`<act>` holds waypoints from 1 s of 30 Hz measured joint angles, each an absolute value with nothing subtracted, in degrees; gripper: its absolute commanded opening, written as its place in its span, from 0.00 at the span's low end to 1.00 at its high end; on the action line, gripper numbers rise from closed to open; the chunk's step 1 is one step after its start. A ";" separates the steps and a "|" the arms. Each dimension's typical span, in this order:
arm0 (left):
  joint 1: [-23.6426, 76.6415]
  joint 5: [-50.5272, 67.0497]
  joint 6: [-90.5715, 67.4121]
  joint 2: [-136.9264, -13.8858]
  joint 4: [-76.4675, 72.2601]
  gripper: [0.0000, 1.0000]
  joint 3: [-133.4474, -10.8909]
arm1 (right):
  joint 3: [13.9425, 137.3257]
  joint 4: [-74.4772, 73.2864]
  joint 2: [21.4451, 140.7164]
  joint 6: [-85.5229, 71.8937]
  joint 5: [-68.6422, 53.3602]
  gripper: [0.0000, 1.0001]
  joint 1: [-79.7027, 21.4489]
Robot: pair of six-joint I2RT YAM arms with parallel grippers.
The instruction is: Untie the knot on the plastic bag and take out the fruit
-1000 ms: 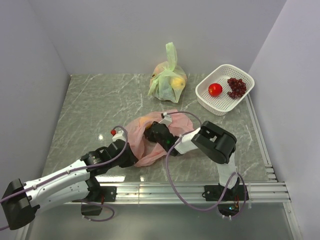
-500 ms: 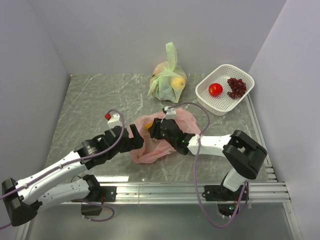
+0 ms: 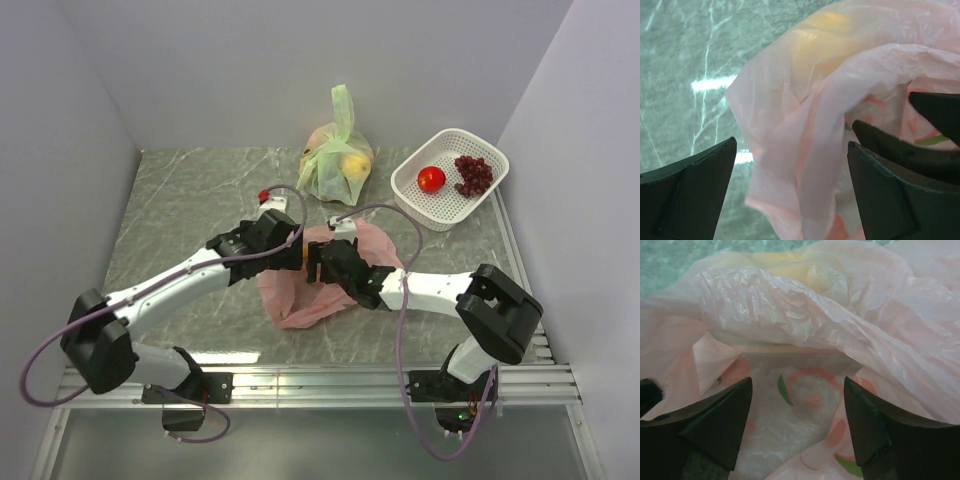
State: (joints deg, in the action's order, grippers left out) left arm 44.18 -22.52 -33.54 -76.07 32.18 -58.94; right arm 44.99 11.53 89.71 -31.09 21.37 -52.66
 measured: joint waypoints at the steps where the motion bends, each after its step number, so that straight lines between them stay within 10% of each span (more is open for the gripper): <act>1: 43.99 -22.15 -32.21 -77.62 31.68 0.96 -59.44 | 44.99 11.07 89.71 -31.14 21.74 0.87 -52.66; 5: 43.35 -21.63 -28.58 -82.54 30.17 0.86 -62.00 | 44.97 10.04 89.71 -31.88 22.83 0.93 -52.51; 12: 41.98 -21.34 -25.74 -88.84 27.42 0.00 -65.63 | 44.14 10.90 89.71 -34.50 22.06 0.93 -50.85; 30: 52.40 -13.96 -33.80 -73.01 23.11 0.01 -63.02 | 28.47 33.85 89.38 -44.29 6.61 0.91 -41.82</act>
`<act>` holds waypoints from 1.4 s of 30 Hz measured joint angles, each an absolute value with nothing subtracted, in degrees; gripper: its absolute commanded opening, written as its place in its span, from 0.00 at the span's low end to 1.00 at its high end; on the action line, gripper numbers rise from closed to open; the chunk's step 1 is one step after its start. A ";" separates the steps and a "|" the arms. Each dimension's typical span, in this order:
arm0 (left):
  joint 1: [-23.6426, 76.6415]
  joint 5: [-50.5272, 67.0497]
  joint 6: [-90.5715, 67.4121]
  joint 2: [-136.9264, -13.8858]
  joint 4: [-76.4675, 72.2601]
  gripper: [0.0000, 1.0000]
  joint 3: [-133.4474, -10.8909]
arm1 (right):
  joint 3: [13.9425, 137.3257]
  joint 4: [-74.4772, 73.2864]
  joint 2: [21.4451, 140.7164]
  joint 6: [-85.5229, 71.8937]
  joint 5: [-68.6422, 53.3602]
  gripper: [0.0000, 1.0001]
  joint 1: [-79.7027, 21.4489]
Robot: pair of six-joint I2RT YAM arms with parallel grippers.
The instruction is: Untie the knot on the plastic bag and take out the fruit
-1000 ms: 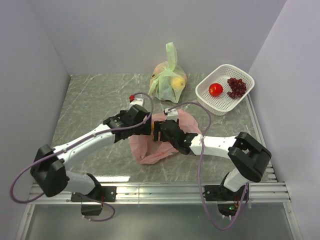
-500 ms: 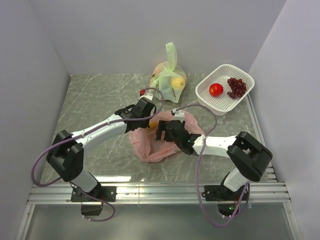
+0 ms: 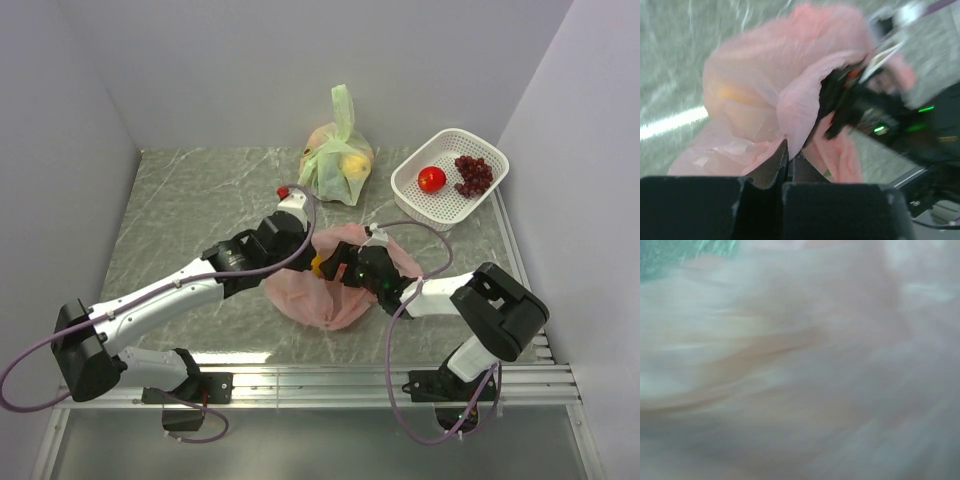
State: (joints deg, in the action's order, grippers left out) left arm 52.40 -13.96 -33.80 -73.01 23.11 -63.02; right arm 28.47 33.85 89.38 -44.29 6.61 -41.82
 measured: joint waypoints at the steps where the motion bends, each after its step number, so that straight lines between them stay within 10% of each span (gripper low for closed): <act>1: 52.34 -13.96 -34.46 -73.03 23.18 0.00 -61.49 | 28.47 34.20 89.36 -44.27 6.28 0.92 -41.82; 42: 38.79 -15.57 -57.95 -70.22 7.29 0.01 -32.99 | 48.34 22.48 95.26 -42.89 11.29 0.91 -46.76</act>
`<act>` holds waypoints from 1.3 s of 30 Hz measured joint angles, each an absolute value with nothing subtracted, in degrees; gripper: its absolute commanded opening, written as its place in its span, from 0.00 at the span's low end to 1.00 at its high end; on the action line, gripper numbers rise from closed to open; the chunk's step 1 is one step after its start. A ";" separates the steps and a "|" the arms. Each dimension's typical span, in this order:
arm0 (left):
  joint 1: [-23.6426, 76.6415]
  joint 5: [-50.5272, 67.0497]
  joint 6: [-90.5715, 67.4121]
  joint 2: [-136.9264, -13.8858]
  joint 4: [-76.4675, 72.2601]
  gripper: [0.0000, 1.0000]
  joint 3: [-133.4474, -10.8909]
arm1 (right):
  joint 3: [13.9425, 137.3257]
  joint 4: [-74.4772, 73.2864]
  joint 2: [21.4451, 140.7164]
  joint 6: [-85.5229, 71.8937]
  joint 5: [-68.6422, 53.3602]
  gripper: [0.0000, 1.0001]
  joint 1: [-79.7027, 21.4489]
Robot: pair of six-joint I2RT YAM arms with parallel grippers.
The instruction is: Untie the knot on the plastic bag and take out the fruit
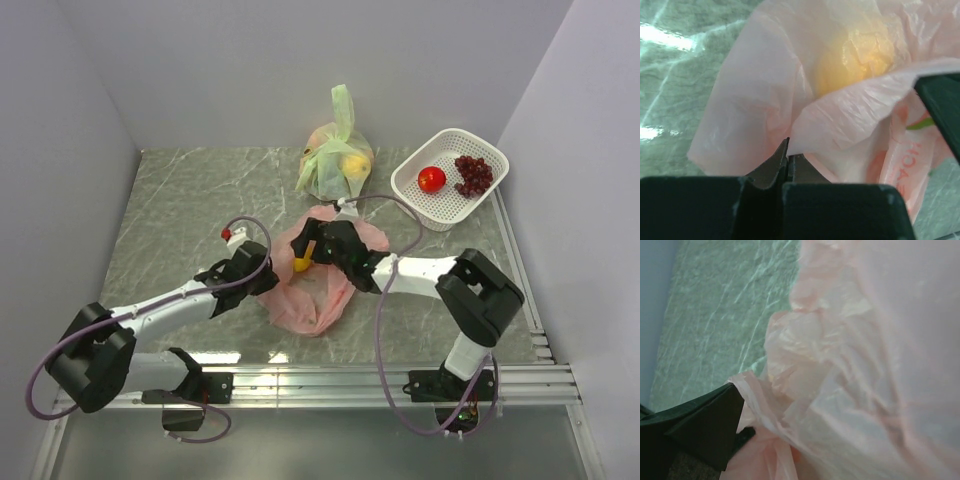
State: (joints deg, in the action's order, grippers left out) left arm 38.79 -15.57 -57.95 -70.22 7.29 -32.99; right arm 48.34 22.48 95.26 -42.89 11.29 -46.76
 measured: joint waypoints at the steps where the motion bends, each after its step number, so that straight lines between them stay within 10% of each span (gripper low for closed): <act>1: 38.39 -14.74 -58.19 -70.74 6.55 0.01 -32.71 | 49.67 21.56 96.57 -43.11 11.55 0.91 -46.85; 18: 35.77 -5.37 -58.37 -77.17 -1.06 0.01 -29.34 | 62.67 13.67 110.74 -39.07 8.99 0.89 -48.01; 39: 34.46 -6.59 -57.71 -73.28 1.32 0.01 -27.57 | 53.58 11.05 100.57 -23.99 6.74 0.95 -48.25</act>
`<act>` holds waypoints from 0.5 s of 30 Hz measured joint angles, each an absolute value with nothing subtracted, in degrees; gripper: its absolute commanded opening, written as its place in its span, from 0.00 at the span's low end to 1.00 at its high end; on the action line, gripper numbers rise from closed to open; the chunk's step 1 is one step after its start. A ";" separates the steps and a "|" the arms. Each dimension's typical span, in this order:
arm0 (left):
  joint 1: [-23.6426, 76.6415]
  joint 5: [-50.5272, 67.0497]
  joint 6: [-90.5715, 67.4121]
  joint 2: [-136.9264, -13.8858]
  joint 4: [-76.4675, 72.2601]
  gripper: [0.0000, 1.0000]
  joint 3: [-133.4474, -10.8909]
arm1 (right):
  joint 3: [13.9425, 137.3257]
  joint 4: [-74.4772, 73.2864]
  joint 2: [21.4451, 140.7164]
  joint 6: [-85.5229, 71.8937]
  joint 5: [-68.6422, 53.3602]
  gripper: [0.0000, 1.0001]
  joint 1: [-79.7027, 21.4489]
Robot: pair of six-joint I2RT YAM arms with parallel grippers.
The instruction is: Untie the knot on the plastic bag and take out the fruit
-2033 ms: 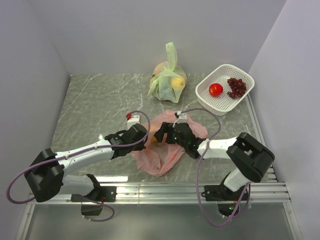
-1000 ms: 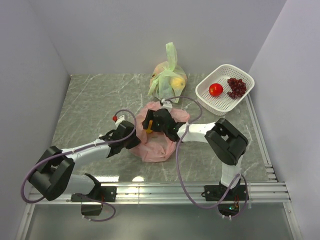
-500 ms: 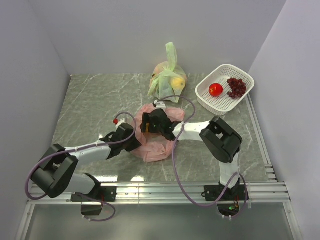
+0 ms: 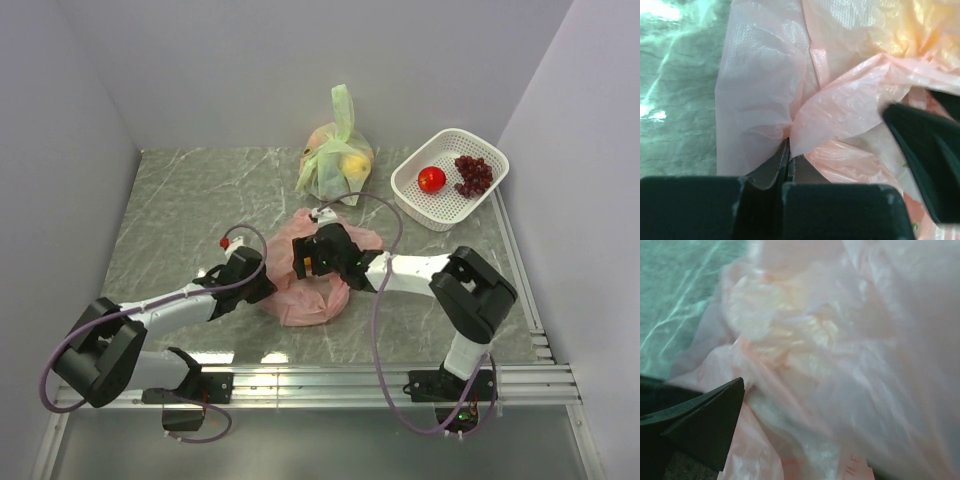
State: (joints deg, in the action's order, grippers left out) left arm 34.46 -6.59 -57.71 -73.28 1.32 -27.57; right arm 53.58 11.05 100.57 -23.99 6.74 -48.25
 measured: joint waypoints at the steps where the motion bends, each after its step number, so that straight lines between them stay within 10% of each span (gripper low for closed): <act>1: 34.41 -6.85 -57.71 -73.10 1.61 0.01 -27.57 | 53.32 10.85 99.48 -22.59 6.24 0.95 -48.25; 15: 34.30 -8.23 -57.47 -69.97 4.64 0.03 -28.45 | 57.76 7.42 98.35 -6.09 4.56 0.91 -48.25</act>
